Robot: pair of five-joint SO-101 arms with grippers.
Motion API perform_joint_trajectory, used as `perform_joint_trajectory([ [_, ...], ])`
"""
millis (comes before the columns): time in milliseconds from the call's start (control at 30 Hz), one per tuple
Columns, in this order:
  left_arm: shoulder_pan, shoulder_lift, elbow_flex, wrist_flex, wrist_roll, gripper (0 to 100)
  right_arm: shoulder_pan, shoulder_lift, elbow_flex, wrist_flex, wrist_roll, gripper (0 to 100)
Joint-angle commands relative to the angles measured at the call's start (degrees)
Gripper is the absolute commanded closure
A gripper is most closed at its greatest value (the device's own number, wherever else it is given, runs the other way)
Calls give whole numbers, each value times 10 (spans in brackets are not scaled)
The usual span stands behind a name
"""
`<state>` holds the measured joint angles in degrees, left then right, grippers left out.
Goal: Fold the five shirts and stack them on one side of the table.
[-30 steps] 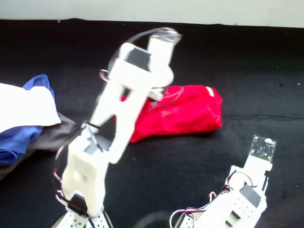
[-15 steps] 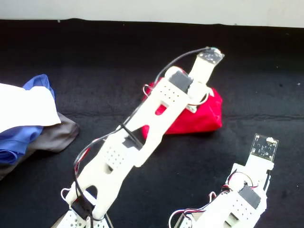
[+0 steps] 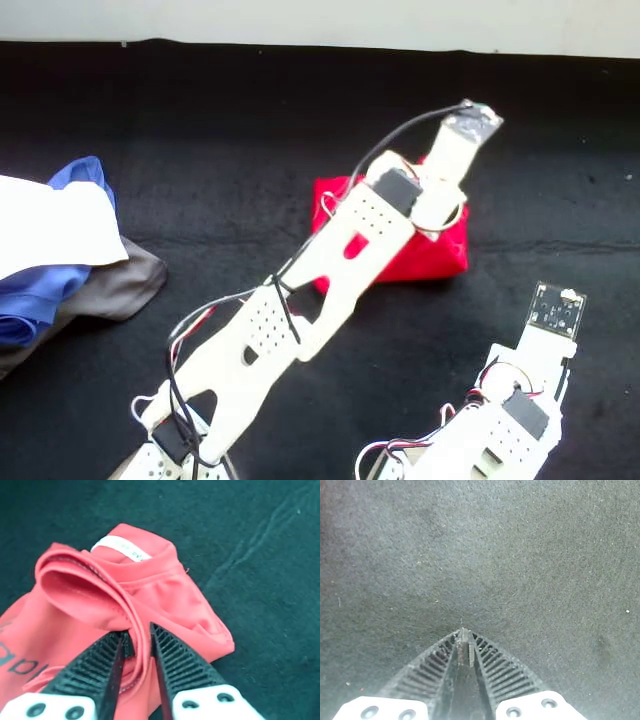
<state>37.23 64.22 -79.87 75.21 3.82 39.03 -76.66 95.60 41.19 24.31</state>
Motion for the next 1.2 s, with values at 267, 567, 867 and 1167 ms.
perform_joint_trajectory([
  [267, 7, -15, -37, -29, -1, 833, 2, -9, 43, 3, 3, 993],
  [567, -46, -68, -121, 37, -1, 834, -5, -9, 43, 3, 3, 993],
  [867, -147, 1, -87, 164, -2, 989, -9, -9, 43, 3, 3, 993],
  [1167, -101, 102, -140, 182, -1, 991, -9, -9, 43, 3, 3, 993],
])
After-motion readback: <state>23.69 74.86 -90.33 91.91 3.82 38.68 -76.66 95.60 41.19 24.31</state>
